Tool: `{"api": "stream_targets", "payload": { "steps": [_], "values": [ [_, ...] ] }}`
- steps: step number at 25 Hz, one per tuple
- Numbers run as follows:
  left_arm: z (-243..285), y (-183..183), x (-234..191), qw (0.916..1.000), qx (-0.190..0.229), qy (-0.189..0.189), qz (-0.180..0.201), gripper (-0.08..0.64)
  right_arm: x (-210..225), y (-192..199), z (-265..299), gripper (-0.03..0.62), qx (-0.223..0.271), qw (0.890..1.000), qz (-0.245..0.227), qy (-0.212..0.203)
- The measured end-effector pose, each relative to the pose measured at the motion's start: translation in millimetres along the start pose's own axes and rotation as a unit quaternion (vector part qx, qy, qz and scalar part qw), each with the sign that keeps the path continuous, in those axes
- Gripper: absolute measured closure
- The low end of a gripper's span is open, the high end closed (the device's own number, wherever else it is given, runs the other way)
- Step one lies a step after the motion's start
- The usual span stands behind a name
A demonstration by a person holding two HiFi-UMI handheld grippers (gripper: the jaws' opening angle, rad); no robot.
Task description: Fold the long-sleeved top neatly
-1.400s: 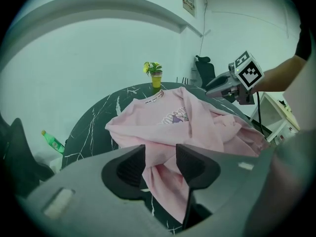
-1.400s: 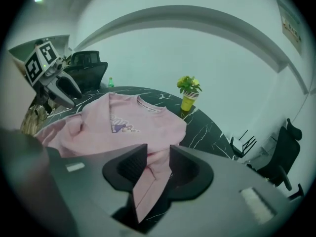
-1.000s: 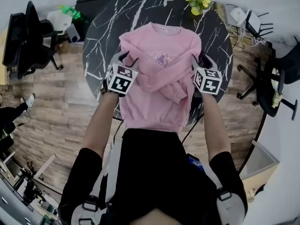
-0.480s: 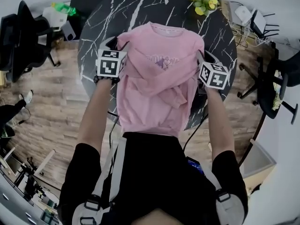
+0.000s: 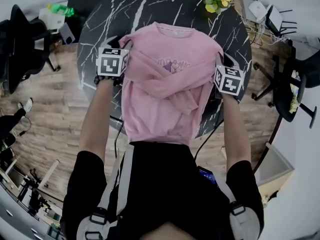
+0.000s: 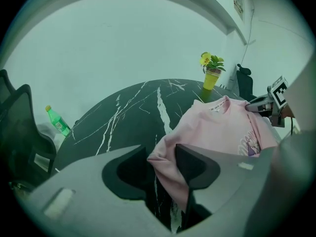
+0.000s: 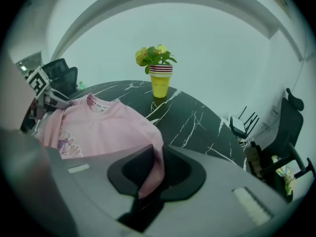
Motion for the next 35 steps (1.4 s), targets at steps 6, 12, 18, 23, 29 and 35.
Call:
{"api": "stream_targets", "payload": {
  "steps": [6,12,18,23,29,35],
  "values": [
    [3,-3,0,0.9996,0.003,0.022,0.019,0.373,-3,-7,4,0.407,0.010,0.999,-0.012,-0.031],
    [7,-6,-2,0.9982,0.008,0.042,0.042,0.371,-10,-21,22,0.327,0.001,0.997,-0.047,-0.064],
    [5,-6,-6,0.9960,0.019,0.079,0.035,0.513,-11,-24,25,0.522,-0.017,0.996,-0.037,-0.085],
    [-16,-9,-7,0.9931,0.066,0.090,0.036,0.526,-14,-30,1,0.566,0.038,0.994,-0.054,-0.089],
    [-49,-5,-6,0.9889,0.104,0.100,0.033,0.526,-18,-28,-45,0.568,0.095,0.988,-0.037,-0.117],
    [-94,13,12,0.9845,0.135,0.095,0.060,0.526,-23,1,-98,0.569,0.133,0.983,-0.031,-0.126]
  ]
}}
Point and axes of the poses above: the fingertips, and each gripper's own axes: z forward along the fingers, x to its right, y out of its underside, the point moved 9 cm from there along -z, backward along the fingers, and after that the axes turned 11 degrees about z, right-handed, at the moved point
